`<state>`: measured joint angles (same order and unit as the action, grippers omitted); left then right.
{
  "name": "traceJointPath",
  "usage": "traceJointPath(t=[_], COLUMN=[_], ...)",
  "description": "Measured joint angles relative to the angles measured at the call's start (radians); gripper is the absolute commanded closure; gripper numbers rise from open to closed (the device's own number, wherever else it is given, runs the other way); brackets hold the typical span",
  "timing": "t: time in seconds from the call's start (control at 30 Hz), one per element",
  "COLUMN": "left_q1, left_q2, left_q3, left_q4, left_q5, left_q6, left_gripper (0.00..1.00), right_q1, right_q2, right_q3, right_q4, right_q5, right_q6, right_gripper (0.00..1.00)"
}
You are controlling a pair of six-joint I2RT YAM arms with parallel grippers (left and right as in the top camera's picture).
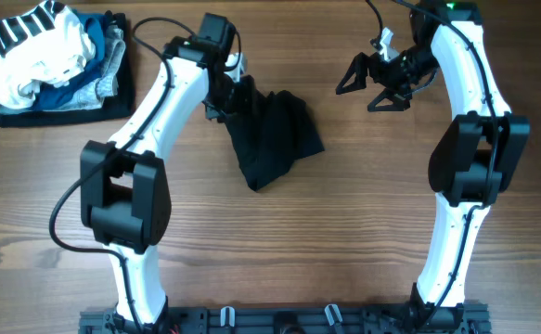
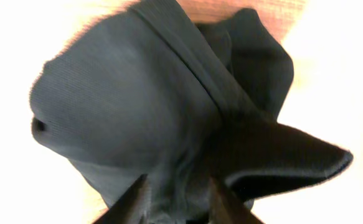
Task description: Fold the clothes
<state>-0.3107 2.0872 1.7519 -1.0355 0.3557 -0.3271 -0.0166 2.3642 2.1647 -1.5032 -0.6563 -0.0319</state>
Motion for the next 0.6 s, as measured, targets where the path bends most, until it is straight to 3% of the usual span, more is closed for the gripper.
traceJointPath(t=[0.1,0.17,0.4,0.6], left_q1=[-0.036,-0.043,-0.057,-0.124], left_q2=[0.0,0.0,0.0,0.0], left_q3=[0.002,0.002,0.003,0.003], left_q4=[-0.056,-0.096,-0.154,-0.088], left_q5=[0.0,0.001,0.012,0.02], left_q6=[0.016,0.021,0.06,0.068], left_gripper=[0.43,0.52,0.43,0.38], right_q1=[0.0,0.0,0.0,0.0], right_q2=[0.0,0.0,0.0,0.0], right_q3=[0.0,0.0,0.0,0.0], right_q4=[0.0,-0.001,-0.001,-0.004], right_q5=[0.008,0.011,0.011,0.011], right_q6=[0.0,0.0,0.0,0.0], right_gripper=[0.0,0.0,0.0,0.0])
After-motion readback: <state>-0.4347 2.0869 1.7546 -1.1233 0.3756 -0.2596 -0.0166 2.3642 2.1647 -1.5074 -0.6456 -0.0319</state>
